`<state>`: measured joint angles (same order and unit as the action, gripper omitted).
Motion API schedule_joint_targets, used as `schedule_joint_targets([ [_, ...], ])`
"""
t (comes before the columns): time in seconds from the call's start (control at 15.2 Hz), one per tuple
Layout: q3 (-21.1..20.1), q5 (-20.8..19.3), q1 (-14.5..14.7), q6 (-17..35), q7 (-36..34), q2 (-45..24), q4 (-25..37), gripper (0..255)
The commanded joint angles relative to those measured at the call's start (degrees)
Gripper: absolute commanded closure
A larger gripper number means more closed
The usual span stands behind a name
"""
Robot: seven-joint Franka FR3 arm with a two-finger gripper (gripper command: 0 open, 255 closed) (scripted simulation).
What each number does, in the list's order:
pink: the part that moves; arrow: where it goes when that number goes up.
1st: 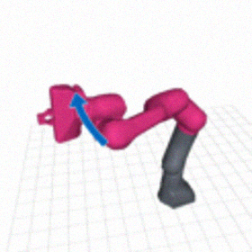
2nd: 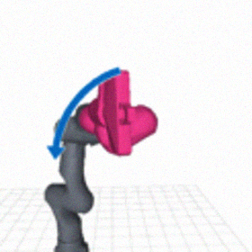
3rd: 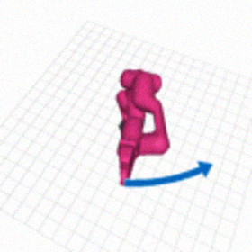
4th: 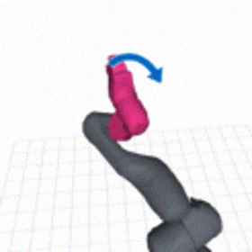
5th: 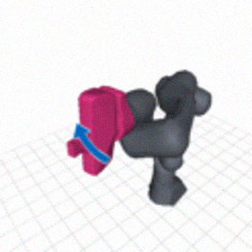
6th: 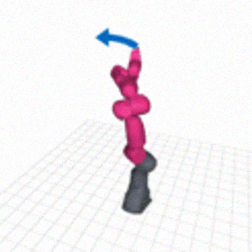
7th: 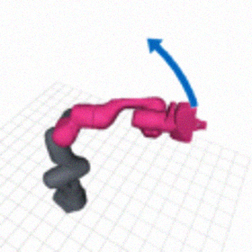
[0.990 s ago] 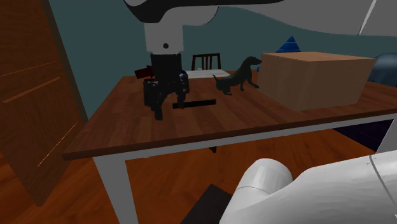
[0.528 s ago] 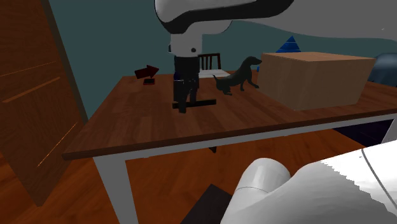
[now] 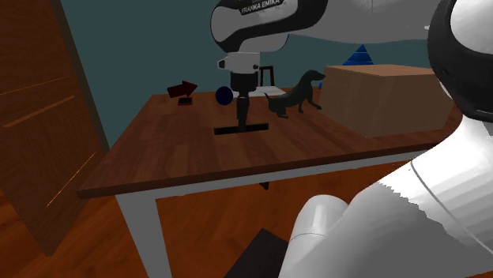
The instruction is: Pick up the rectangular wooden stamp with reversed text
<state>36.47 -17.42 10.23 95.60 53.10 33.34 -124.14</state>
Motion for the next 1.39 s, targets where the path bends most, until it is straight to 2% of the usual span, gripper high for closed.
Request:
schedule_joint_targets([
  [0.0, 4.06, 0.19, 2.24, 1.79, 6.67, -3.53, 2.71, 0],
  [0.2, 10.81, 2.33, 6.26, 4.12, 16.76, -9.93, 7.69, 0],
  [0.4, 18.54, 7.12, 10.89, 6.08, 27.84, -17.94, 13.31, 0],
  [0.86, 19.54, 7.18, 10.72, 11.48, 28.15, -18.49, 8.32, 0],
  [1.06, 19.65, 7.21, 10.73, 11.93, 28.2, -18.57, 7.94, 0],
  [1.12, 19.64, 7.18, 10.71, 11.91, 28.21, -18.54, 7.93, 255],
  [1.32, 19.71, 7.26, 10.75, 11.88, 28.27, -18.65, 8.04, 255],
])
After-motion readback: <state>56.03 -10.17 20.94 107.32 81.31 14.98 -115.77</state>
